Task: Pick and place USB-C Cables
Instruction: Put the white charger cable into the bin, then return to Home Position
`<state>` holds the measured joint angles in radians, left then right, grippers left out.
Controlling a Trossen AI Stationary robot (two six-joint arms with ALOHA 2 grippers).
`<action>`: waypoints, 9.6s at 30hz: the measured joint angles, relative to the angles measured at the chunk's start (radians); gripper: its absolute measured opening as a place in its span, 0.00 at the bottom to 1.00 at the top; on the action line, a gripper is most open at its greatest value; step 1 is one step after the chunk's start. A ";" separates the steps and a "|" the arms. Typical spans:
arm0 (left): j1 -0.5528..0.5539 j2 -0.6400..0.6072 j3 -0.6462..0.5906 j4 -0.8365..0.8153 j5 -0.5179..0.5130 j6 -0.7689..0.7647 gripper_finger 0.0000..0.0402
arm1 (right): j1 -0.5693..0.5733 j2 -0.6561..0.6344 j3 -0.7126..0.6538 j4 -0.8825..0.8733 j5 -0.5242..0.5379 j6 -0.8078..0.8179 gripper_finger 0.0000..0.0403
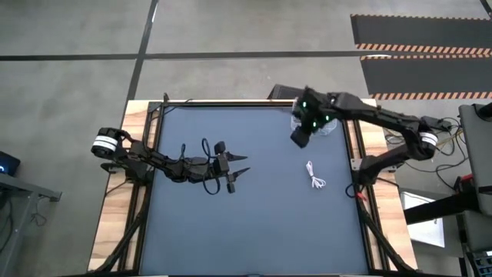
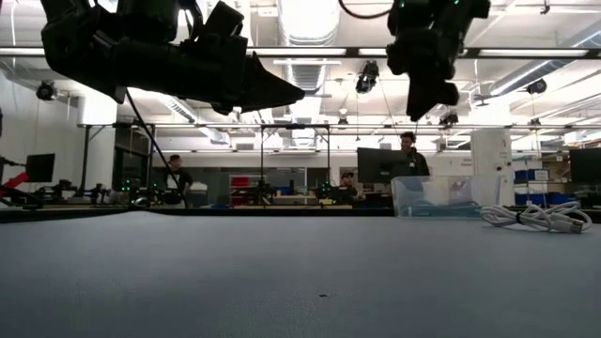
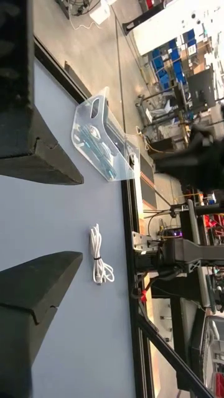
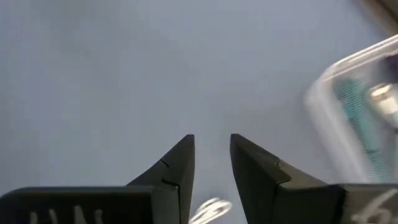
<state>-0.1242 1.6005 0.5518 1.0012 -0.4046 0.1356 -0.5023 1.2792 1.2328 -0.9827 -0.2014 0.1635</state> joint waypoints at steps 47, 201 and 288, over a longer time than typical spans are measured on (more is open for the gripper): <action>0.000 0.000 0.000 -0.009 0.000 0.000 0.42 | 0.420 0.133 -0.435 0.104 0.196 0.654 0.23; 0.000 0.000 -0.002 -0.074 0.000 -0.001 0.42 | -0.434 0.466 0.275 -0.142 0.198 -0.746 0.33; -0.229 -1.163 -0.544 -0.569 0.044 0.238 0.03 | 0.364 -1.277 -1.222 1.677 0.047 -0.441 0.03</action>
<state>-0.3534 0.4376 0.0078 0.4325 -0.3602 0.3737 -0.1380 0.0018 0.0105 0.6946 -0.1547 -0.2777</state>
